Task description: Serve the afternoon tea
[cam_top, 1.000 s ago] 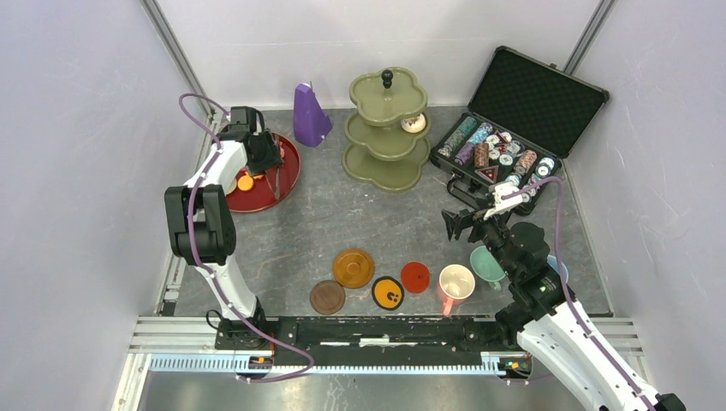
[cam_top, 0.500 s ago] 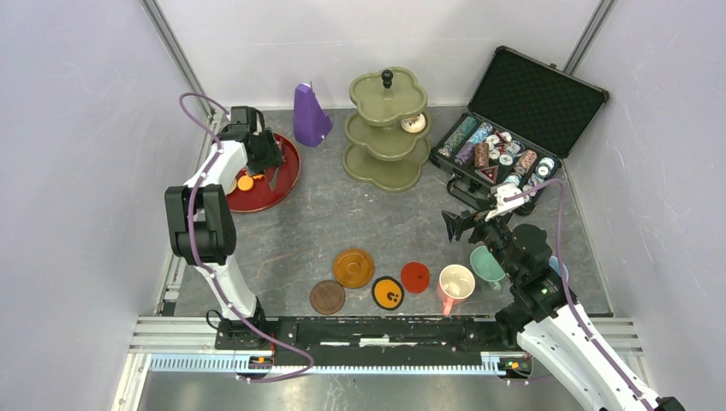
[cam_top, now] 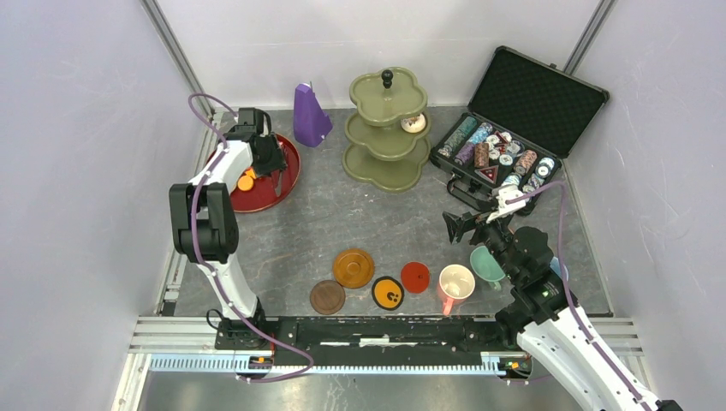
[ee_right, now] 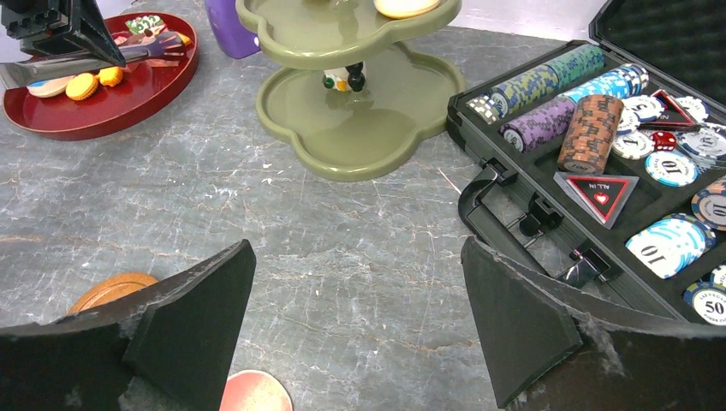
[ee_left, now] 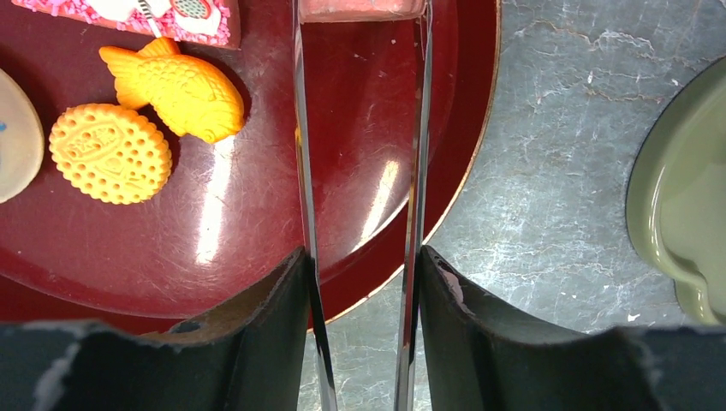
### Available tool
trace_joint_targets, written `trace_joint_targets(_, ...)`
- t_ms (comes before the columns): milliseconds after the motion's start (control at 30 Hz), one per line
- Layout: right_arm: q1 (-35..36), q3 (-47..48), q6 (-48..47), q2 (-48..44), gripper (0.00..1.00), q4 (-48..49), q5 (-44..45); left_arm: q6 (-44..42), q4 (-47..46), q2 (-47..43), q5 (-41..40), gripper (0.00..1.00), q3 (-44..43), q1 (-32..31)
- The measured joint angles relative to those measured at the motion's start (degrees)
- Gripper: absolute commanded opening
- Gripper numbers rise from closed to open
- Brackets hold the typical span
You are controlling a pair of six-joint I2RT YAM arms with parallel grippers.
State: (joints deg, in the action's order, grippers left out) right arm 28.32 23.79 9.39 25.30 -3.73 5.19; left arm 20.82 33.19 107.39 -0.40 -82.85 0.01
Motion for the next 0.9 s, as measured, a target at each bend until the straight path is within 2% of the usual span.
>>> trace_joint_targets(267,0.0,0.0,0.0,-0.8,0.98,-0.3,0.0,-0.5,0.0,-1.2,-1.5,0.48,0.8,-0.3)
trace_joint_targets(567,0.0,0.0,-0.1,-0.9,0.98,-0.3,0.0,-1.3,2.7,-11.8,-1.9,0.5,4.4,-3.6)
trace_joint_targets(767,0.0,0.0,-0.1,-0.6,0.98,-0.2,0.0,-1.3,3.2,-22.4,-0.1,0.5,11.3,-8.5)
trace_joint_targets(900,0.0,0.0,-0.1,0.0,0.98,0.0,-0.1,-0.9,2.7,-28.0,0.6,0.5,16.6,-15.4)
